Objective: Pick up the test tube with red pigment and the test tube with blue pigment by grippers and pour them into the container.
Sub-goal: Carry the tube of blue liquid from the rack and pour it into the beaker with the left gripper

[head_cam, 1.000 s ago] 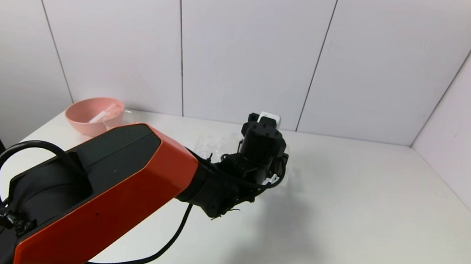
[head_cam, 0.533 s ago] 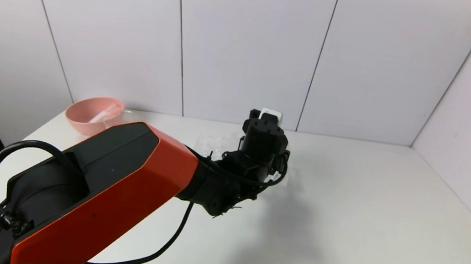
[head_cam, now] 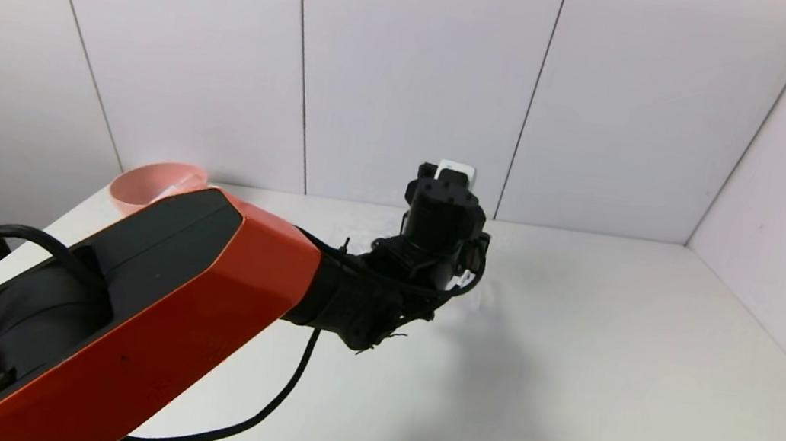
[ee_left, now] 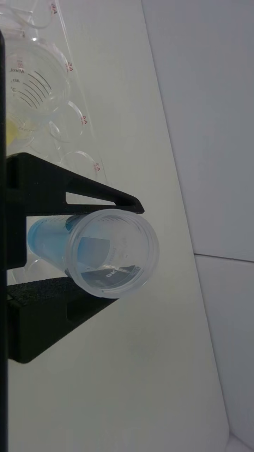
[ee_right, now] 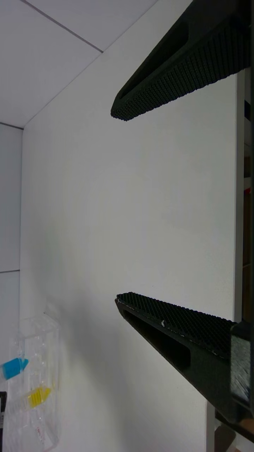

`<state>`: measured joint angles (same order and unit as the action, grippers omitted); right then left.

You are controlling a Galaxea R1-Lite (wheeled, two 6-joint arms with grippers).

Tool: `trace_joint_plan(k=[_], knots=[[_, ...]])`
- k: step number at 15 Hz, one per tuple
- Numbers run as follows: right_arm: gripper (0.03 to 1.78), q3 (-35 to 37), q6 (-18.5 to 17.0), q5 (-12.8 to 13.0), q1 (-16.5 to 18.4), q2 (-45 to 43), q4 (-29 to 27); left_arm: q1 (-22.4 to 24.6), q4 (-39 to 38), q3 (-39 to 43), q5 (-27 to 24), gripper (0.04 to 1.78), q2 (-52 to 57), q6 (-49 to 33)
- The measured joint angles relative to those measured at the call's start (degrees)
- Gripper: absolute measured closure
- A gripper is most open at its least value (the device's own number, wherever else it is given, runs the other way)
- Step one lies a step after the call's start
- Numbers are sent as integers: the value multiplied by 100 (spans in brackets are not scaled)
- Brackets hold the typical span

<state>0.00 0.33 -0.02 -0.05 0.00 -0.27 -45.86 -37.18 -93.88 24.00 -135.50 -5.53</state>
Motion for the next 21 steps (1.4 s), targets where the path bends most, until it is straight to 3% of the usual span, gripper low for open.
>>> trace_joint_plan(k=[16,21], knots=[[4,0,-2,-2,-2,0,0,0,-85,-6,38,132,777,616],[4,0,0,0,-2,0,0,160,276,94,27,132,1309,755]])
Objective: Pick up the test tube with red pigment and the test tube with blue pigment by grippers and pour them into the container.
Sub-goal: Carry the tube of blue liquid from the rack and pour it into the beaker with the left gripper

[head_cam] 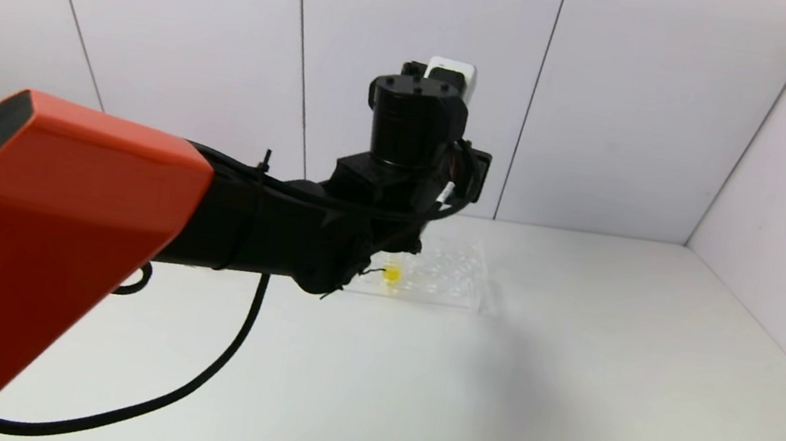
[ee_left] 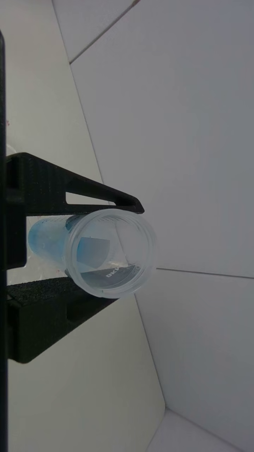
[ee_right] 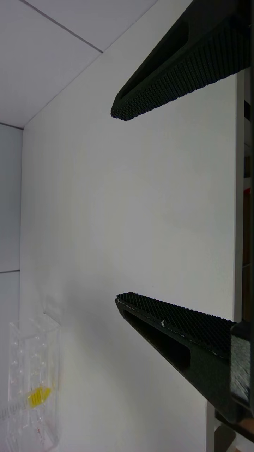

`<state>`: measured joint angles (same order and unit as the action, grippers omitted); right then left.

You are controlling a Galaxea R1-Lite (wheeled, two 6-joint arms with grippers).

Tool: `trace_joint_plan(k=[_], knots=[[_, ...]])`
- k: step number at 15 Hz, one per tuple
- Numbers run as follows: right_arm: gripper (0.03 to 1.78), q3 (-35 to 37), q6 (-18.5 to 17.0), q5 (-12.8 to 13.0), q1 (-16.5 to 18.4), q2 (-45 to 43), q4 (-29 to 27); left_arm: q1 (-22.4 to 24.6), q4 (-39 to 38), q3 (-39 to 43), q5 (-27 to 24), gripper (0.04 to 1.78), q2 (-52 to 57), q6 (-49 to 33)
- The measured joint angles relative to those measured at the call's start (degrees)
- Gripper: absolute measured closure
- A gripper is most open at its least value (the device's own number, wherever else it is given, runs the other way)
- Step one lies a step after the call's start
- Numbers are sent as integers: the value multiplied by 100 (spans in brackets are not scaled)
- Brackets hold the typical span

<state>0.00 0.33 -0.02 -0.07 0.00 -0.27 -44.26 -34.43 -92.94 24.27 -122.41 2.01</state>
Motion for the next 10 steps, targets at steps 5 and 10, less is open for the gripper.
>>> trace_joint_plan(k=[5,10], knots=[[4,0,-2,-2,0,0,0,474,290,116,-40,132,518,41],[4,0,0,-2,2,0,0,1246,279,505,-148,132,964,245]])
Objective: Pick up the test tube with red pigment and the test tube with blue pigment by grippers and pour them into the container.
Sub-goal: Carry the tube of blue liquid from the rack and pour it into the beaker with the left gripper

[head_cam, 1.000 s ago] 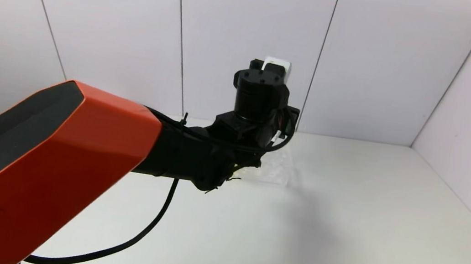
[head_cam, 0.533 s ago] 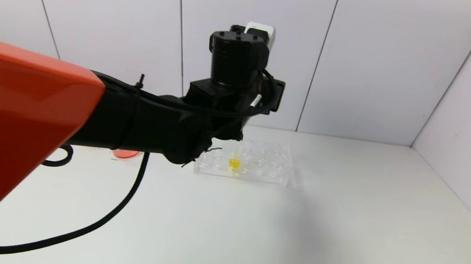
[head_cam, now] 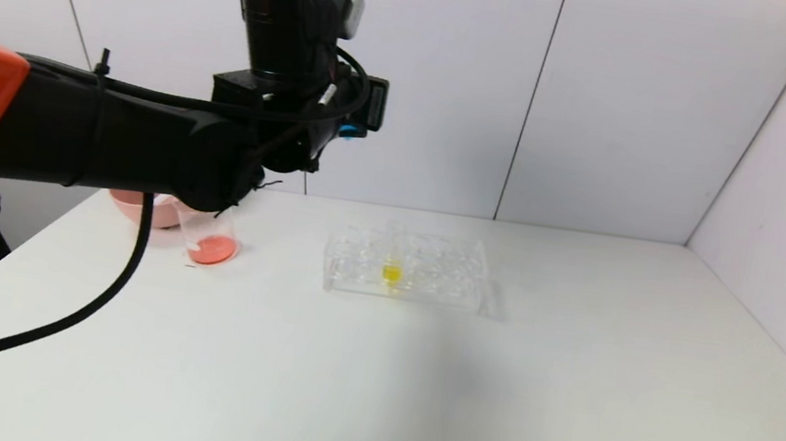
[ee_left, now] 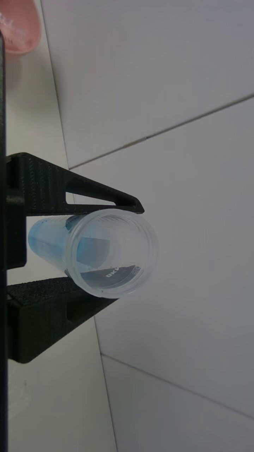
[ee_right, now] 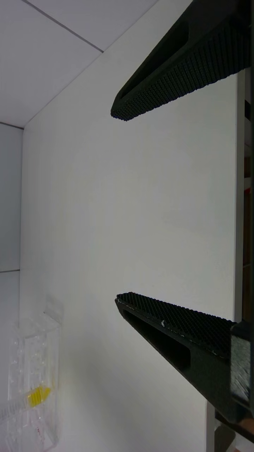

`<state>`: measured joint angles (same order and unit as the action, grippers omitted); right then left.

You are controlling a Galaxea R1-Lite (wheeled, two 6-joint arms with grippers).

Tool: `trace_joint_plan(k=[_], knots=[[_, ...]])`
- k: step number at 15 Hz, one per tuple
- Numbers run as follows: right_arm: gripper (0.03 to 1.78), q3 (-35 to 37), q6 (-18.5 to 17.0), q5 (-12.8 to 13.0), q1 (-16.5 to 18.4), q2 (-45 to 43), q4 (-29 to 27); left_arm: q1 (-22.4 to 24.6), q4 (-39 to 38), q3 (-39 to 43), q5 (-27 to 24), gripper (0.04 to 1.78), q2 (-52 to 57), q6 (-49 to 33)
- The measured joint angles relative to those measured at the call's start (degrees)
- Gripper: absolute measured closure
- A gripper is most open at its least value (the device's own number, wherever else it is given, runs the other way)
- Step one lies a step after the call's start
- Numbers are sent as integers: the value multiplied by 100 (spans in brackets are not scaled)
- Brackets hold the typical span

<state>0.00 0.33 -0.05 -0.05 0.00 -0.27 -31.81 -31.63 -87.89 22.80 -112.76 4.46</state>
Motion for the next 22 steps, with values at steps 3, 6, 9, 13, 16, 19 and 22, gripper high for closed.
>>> trace_joint_plan(k=[3,6,9,13,16,19,22], knots=[[4,0,0,0,0,0,0,447,-22,297,-266,132,246,7],[4,0,0,2,0,0,0,1001,-55,562,-585,132,436,2],[4,0,0,0,-2,0,0,1556,-59,766,-919,132,563,2],[4,0,0,2,-2,0,0,2277,-157,1089,-1431,132,668,7],[4,0,-2,2,0,0,0,2734,-279,1264,-1687,132,701,9],[4,0,0,0,-5,0,0,3073,-325,1381,-1933,132,712,-4],[4,0,-2,0,-2,0,0,3328,-446,1491,-2008,132,701,-11]])
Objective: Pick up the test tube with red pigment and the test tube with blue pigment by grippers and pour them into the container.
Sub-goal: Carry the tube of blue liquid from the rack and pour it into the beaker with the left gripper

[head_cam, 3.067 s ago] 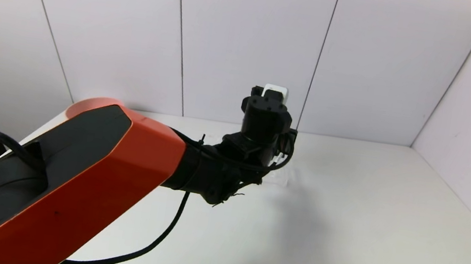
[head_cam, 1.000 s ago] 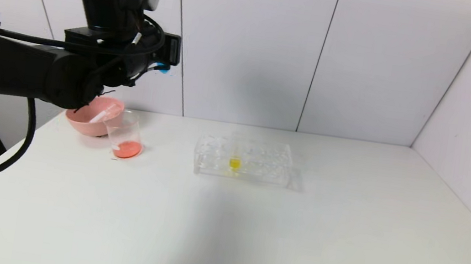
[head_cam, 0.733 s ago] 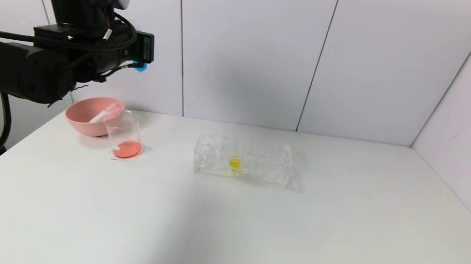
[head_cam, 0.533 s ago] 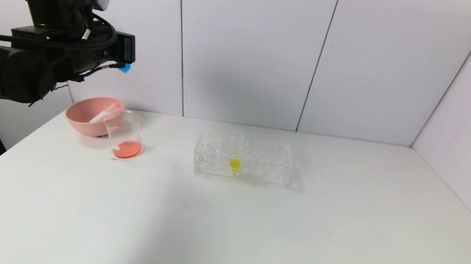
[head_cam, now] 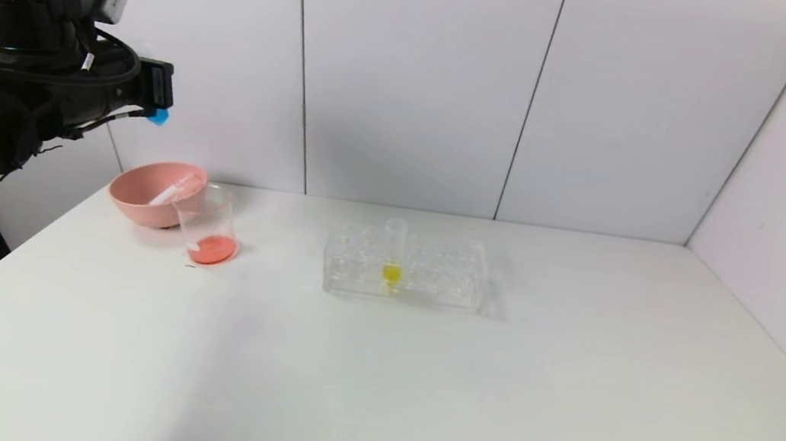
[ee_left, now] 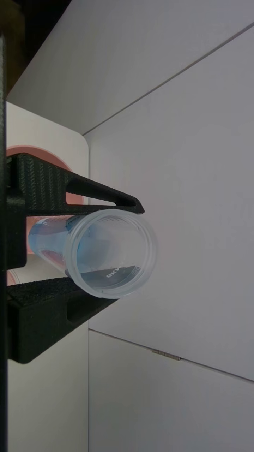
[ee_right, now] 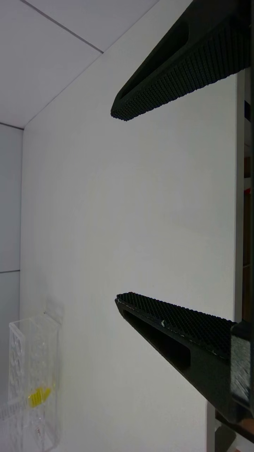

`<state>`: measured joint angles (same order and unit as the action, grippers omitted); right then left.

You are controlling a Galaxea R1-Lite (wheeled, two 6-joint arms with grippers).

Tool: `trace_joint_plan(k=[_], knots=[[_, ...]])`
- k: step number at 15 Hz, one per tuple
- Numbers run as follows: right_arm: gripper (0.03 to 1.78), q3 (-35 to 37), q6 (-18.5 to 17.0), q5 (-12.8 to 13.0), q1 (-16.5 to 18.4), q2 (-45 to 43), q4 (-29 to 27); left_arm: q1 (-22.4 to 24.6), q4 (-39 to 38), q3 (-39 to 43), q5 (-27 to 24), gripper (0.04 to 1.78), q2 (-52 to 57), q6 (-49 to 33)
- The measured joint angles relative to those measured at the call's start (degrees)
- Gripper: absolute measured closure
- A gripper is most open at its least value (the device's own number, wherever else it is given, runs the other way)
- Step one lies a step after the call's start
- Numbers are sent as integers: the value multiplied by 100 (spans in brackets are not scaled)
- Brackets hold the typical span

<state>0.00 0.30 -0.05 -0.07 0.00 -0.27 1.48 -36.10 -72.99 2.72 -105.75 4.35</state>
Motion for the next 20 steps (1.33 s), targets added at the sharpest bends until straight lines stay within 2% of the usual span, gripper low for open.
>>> trace_joint_plan(k=[7,12,20], knots=[[4,0,0,2,2,0,2,304,-179,173,-104,132,-161,-45],[4,0,2,0,2,0,0,443,-736,218,-90,132,-419,-45],[4,0,0,0,0,0,0,555,-780,190,-90,132,-572,-34]])
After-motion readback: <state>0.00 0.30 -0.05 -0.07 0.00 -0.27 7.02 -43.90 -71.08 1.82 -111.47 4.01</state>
